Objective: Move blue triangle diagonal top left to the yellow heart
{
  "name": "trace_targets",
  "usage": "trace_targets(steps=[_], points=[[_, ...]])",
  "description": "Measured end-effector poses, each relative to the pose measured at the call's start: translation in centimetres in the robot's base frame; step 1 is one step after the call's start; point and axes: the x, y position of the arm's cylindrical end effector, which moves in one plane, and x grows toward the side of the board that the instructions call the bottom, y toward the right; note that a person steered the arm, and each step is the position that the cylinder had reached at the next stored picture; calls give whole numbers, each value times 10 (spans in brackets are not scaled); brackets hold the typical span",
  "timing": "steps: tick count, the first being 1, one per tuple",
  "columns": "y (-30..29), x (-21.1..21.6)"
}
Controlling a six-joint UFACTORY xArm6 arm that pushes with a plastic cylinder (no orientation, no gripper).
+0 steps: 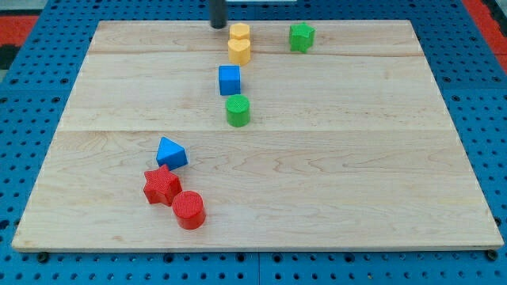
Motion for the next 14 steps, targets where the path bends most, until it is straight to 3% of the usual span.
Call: trace_targets(steps=[1,2,3,4,10,14], points=[[-102,4],[-150,55],[-156,132],[-130,186],[3,271],[21,314]])
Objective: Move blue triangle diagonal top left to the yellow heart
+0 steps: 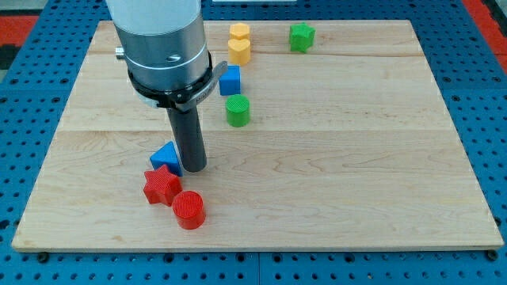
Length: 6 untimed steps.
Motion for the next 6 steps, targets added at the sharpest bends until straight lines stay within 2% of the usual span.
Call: trace_targets(steps=[2,3,5,6], points=[[-8,14],[-31,14],[-74,-48],[-91,-62]])
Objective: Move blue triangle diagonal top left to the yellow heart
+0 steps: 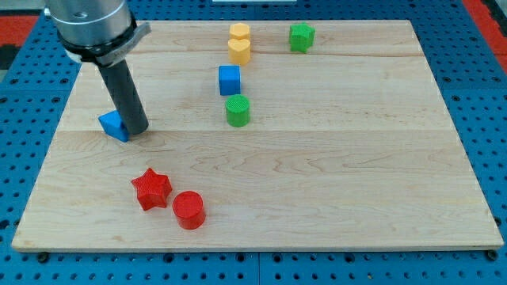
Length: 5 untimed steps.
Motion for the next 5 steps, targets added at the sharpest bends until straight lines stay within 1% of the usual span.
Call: trace_targets(steps=[1,2,3,4,5], points=[[-5,28],[-22,38],[-54,-1],[-14,-15],[31,-16]])
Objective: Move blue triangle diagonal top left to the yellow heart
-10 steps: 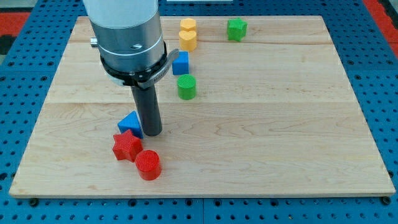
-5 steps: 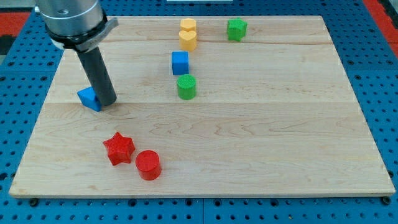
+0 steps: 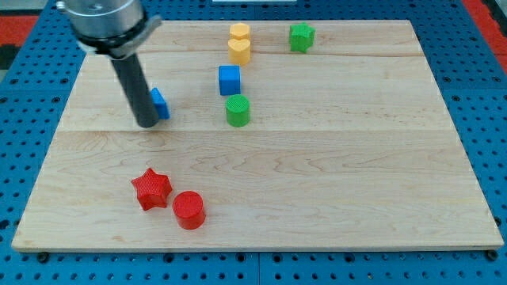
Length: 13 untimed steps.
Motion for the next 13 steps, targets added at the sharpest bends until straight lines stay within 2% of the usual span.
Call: trace_targets(steps=[3,5,6,7,9,10,11,13], points=[[-39,-117],[-27,-160],[-9,-161],[-50,-145],[-46,-102],[-20,-112],[-20,-128],[-22,-127]])
